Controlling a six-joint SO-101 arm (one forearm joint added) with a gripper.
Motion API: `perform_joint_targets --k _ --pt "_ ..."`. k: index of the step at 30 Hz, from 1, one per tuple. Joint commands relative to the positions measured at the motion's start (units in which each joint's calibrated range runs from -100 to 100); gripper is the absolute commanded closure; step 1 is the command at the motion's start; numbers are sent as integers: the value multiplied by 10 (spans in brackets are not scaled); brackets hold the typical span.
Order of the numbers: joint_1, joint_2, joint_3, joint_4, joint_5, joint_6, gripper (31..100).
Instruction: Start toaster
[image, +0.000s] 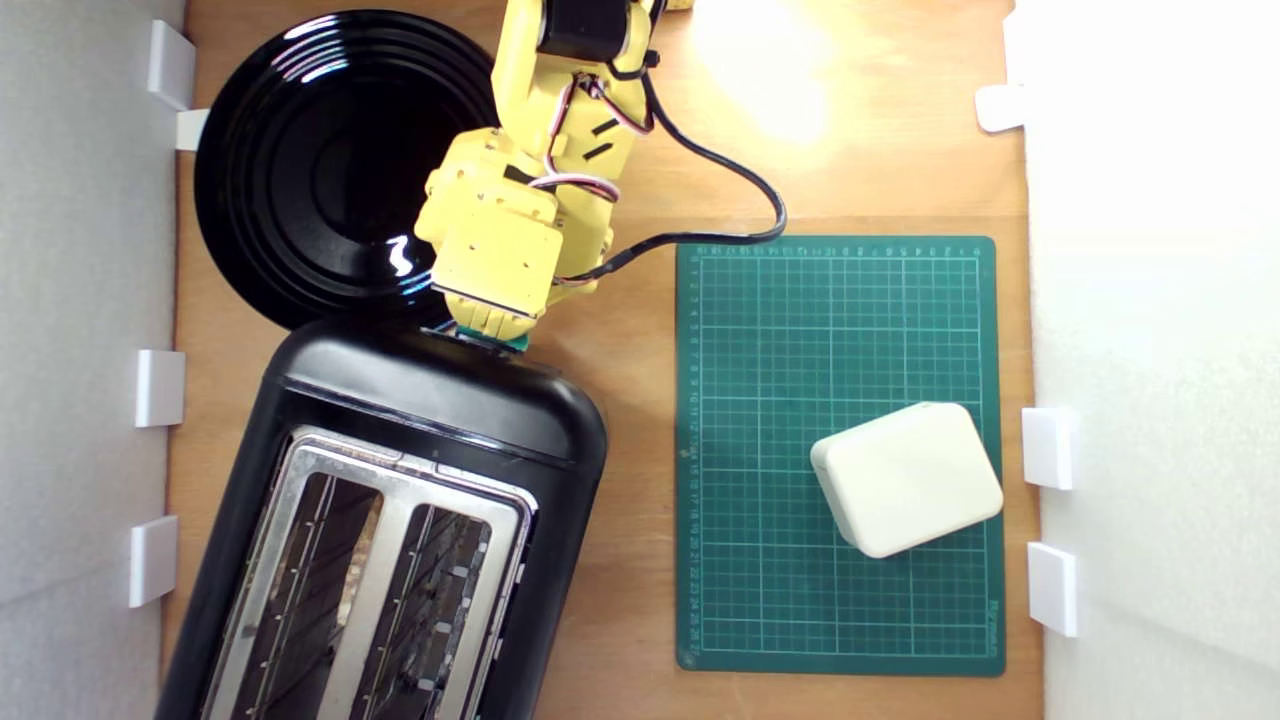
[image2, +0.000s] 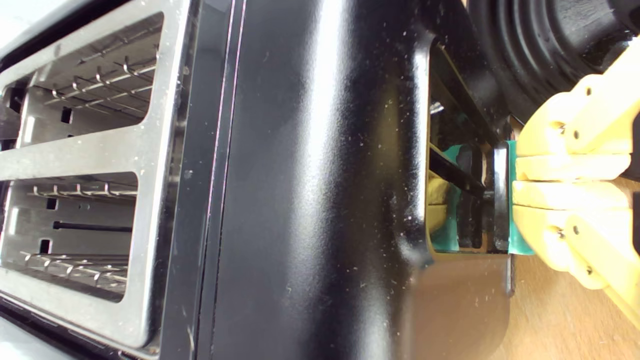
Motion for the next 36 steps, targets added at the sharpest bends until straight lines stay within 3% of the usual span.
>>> perform_joint_targets --k 1,12,30,36 --pt "8 21 6 5 -4 -1 989" --pt "41 34 183 72 -167 -2 989" --pt "43 25 325 75 -224 2 989" --pt "45 1 321 92 -224 0 989"
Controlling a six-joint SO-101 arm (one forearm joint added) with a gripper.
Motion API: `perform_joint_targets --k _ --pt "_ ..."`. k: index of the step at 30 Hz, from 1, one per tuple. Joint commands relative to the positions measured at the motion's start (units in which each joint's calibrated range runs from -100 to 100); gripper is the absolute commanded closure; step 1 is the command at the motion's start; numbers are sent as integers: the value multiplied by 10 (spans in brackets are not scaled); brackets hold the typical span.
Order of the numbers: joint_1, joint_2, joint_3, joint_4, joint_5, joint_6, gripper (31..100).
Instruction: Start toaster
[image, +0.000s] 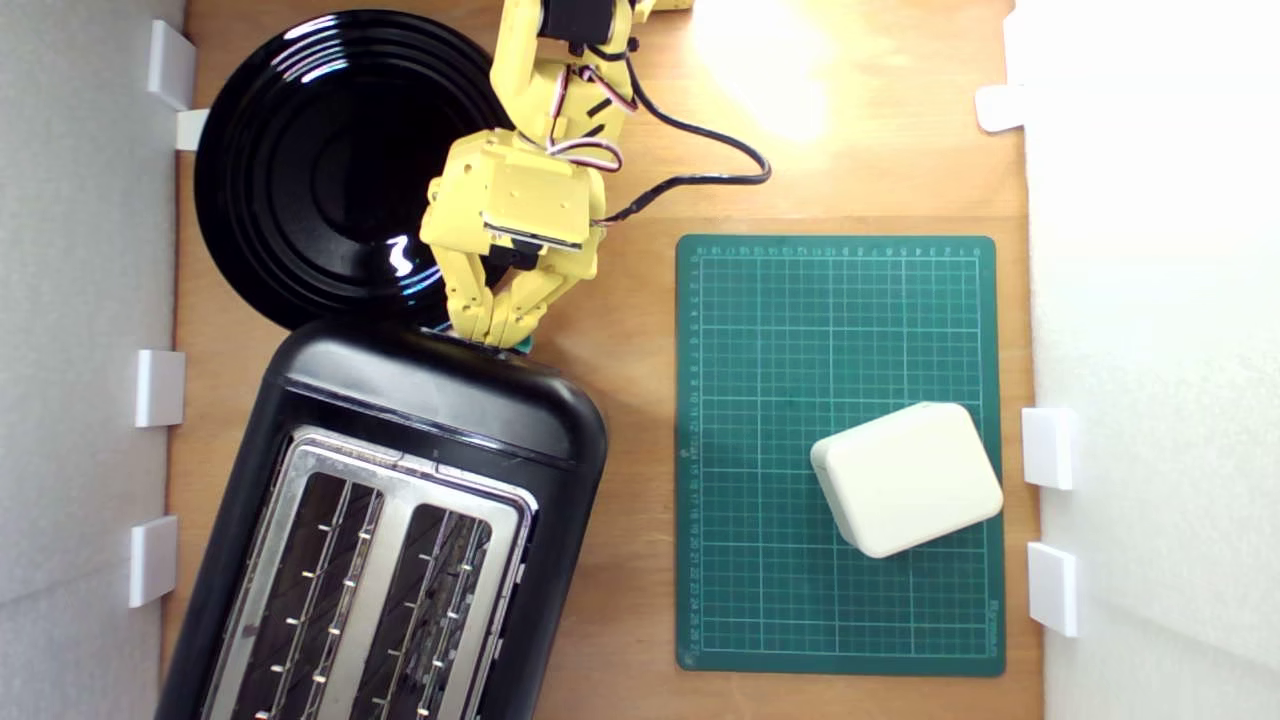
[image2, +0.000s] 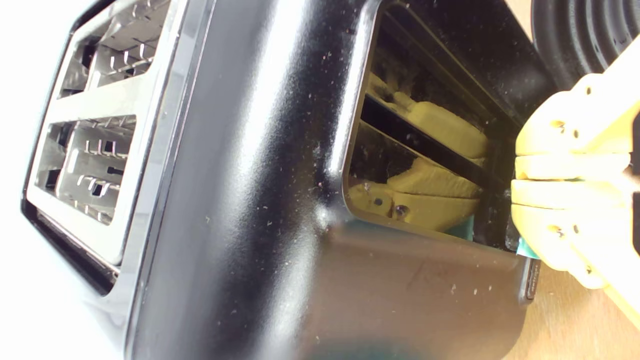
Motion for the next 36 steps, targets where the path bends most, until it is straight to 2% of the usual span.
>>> perform_joint_targets --k 1,9,19,30,36 --pt "9 22 45 -3 3 1 989" --pt "4 -23 -57 -6 6 -19 989" --pt "-11 -97 -123 -6 6 -32 989" --pt "-31 -204 -127 -4 13 -30 989" --pt "-67 -292 -126 -7 117 -34 989"
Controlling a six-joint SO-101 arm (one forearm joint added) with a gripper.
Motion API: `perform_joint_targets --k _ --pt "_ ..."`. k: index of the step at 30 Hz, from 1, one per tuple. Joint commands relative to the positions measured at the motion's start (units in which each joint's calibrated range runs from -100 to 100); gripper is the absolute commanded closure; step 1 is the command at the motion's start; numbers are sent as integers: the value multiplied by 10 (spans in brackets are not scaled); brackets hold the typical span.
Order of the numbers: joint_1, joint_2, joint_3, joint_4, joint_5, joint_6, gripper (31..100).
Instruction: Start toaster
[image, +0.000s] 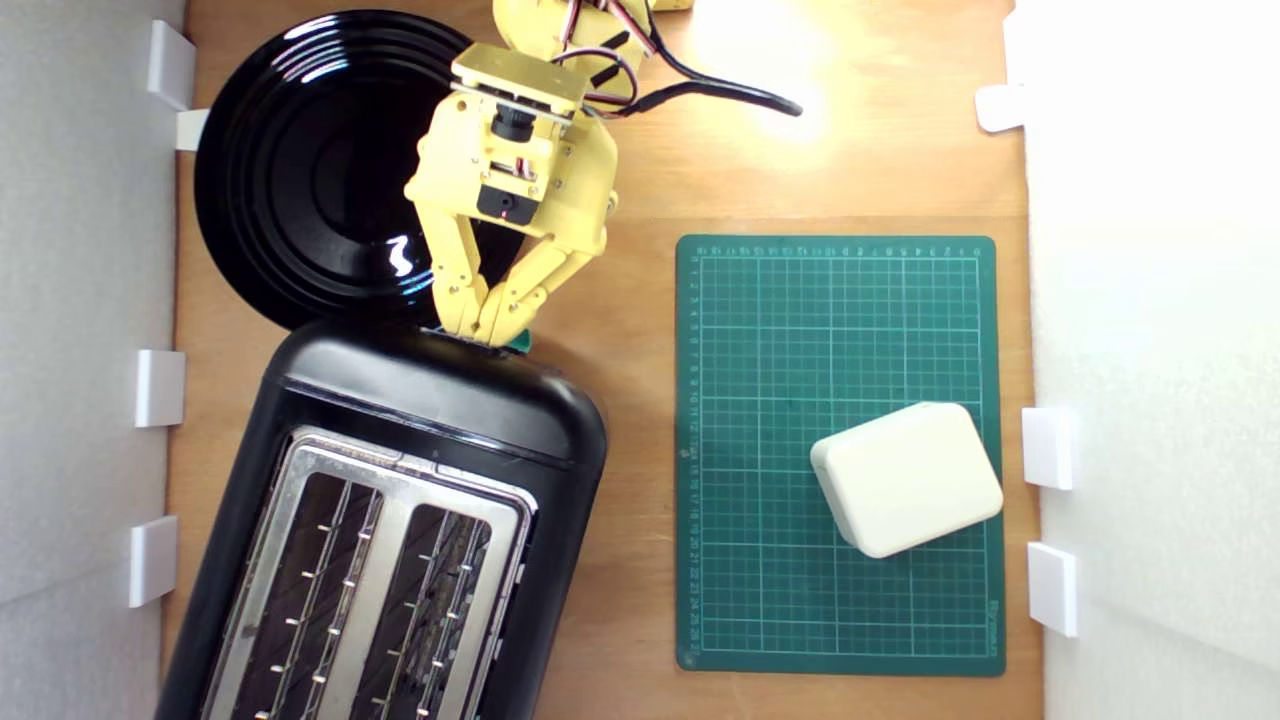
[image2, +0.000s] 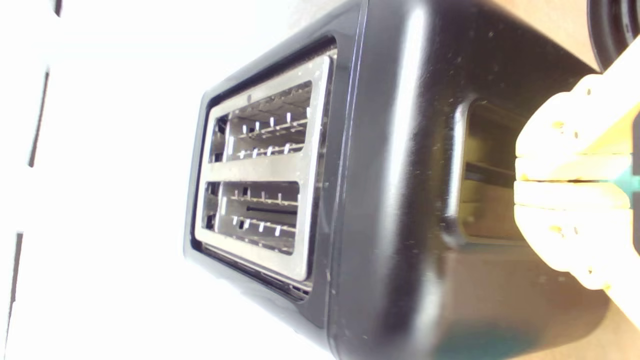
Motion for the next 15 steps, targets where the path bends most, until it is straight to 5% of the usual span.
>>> perform_joint_targets --k 1,8,15 --pt "-21 -68 -27 -7 60 -3 989" --pt "-40 -158 -3 -55 172 -1 989" --pt "-35 -277 156 -59 184 -3 989"
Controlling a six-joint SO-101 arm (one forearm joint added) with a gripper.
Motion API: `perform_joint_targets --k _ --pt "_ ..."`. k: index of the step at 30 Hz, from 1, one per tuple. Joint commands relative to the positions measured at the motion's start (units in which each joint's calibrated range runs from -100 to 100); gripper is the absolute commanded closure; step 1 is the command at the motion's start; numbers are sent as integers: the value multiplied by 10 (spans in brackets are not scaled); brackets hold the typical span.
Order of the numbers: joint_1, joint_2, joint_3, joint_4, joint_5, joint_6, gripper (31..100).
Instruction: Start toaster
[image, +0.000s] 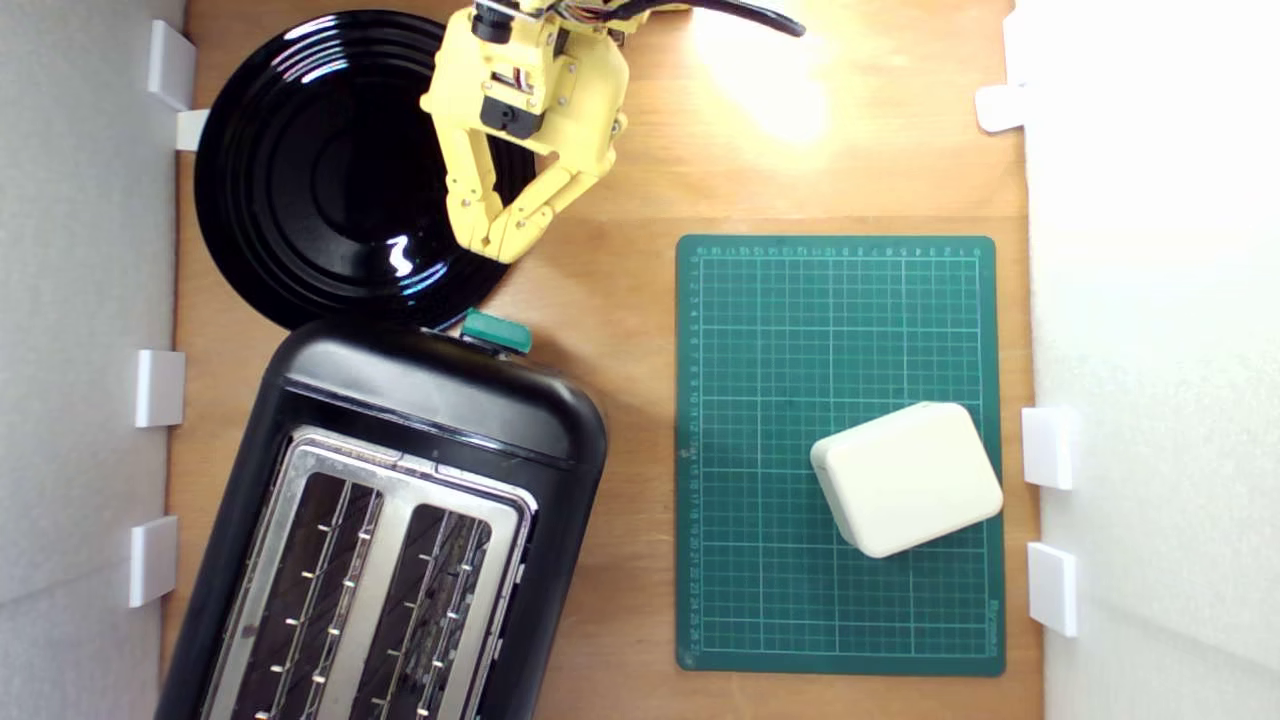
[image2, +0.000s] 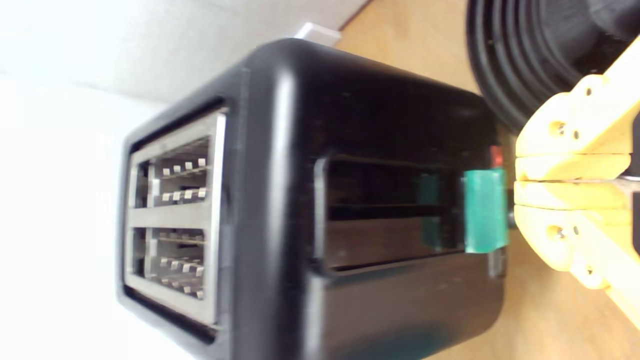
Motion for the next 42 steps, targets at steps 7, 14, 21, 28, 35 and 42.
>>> perform_joint_targets --k 7,14,21,28,35,42 --pt "2 -153 170 -1 3 -22 989" --pt "0 -209 271 -1 3 -43 989" --pt "-8 -247 298 -81 104 -39 989" --pt "-8 -277 299 -111 117 -42 989" --pt "-5 -282 300 -117 116 -40 989" --pt "-7 -282 303 -124 116 -42 989"
